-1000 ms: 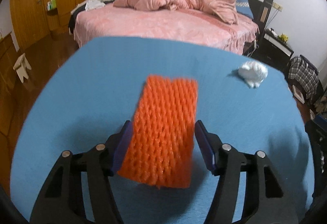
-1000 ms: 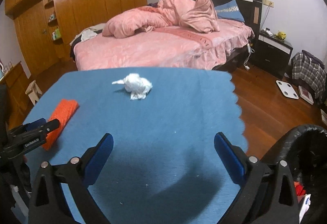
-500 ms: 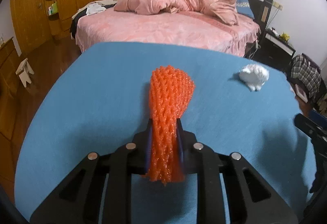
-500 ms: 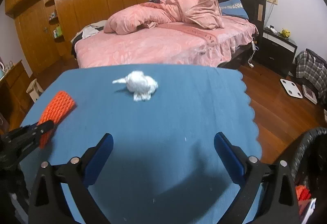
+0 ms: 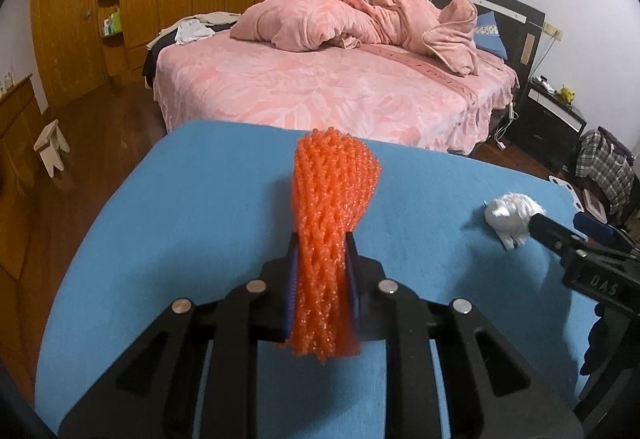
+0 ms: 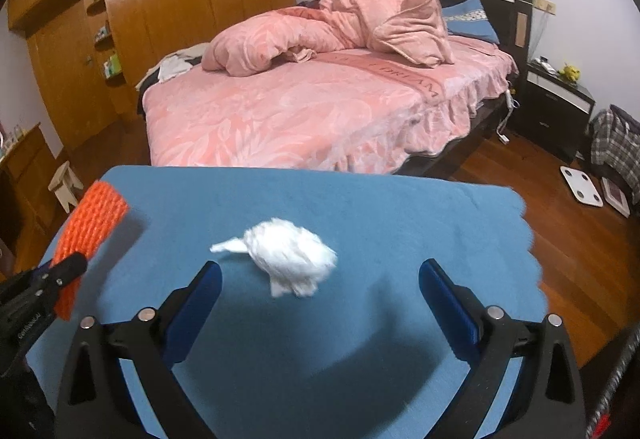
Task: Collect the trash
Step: 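Grasp the last white tissue ball with the right gripper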
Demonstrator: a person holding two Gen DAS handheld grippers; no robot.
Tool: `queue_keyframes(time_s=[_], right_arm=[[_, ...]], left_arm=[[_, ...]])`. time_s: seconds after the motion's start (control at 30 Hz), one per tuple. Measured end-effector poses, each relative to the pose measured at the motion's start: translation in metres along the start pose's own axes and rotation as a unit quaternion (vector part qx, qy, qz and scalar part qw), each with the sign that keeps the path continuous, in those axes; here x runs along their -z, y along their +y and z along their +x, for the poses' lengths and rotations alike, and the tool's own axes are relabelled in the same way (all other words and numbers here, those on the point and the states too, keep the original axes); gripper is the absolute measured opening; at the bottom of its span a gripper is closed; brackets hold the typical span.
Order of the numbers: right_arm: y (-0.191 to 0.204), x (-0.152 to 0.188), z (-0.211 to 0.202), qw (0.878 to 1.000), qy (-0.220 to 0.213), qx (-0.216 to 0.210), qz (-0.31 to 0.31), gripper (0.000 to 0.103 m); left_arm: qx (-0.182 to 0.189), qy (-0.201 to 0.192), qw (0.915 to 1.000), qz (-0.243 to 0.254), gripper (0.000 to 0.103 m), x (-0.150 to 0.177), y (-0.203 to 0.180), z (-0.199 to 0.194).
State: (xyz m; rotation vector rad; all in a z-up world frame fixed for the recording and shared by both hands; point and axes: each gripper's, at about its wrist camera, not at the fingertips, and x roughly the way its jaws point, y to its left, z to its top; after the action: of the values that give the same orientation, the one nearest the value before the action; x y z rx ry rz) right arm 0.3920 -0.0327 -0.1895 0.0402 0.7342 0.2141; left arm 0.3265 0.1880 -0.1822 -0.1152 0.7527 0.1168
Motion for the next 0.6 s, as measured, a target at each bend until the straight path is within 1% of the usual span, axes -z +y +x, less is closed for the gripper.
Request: queue_keyframes(time_s=[0.1, 0.17, 0.2, 0.27, 0.3, 0.33, 0.43, 0.6], right_arm=[[0.007, -0.006, 0.016, 1.000, 0.009, -0.007, -0.009, 0.091], [0.010, -0.006, 0.023, 1.000, 0.017, -0.011, -0.015, 0.078], [0.011, -0.005, 0.026, 1.000, 0.021, -0.014, -0.017, 0.074], [0.013, -0.002, 0.033, 0.999, 0.034, -0.019, -0.020, 0.054], [0.013, -0.001, 0.035, 0.999, 0.038, -0.020, -0.021, 0.052], [0.013, -0.001, 0.035, 0.999, 0.040, -0.023, -0.020, 0.047], [0.012, 0.001, 0.036, 0.999, 0.040, -0.030, -0.018, 0.039], [0.014, 0.001, 0.038, 0.998, 0.043, -0.027, -0.023, 0.037]], left_arm=[[-0.003, 0.000, 1.0000, 0.005, 0.019, -0.003, -0.002, 0.008], [-0.006, -0.001, 1.0000, 0.007, 0.019, -0.004, -0.001, 0.012], [-0.008, -0.001, 0.9999, 0.007, 0.019, -0.004, -0.001, 0.014], [-0.009, 0.001, 1.0000, 0.004, 0.019, -0.004, 0.000, 0.018], [-0.009, 0.001, 0.9999, 0.004, 0.019, -0.003, 0.001, 0.019], [-0.010, 0.004, 0.9999, 0.002, 0.019, -0.002, 0.001, 0.022], [-0.010, 0.005, 0.9999, 0.000, 0.019, 0.000, 0.002, 0.023], [-0.011, 0.005, 0.9999, 0.002, 0.019, -0.001, 0.002, 0.025]])
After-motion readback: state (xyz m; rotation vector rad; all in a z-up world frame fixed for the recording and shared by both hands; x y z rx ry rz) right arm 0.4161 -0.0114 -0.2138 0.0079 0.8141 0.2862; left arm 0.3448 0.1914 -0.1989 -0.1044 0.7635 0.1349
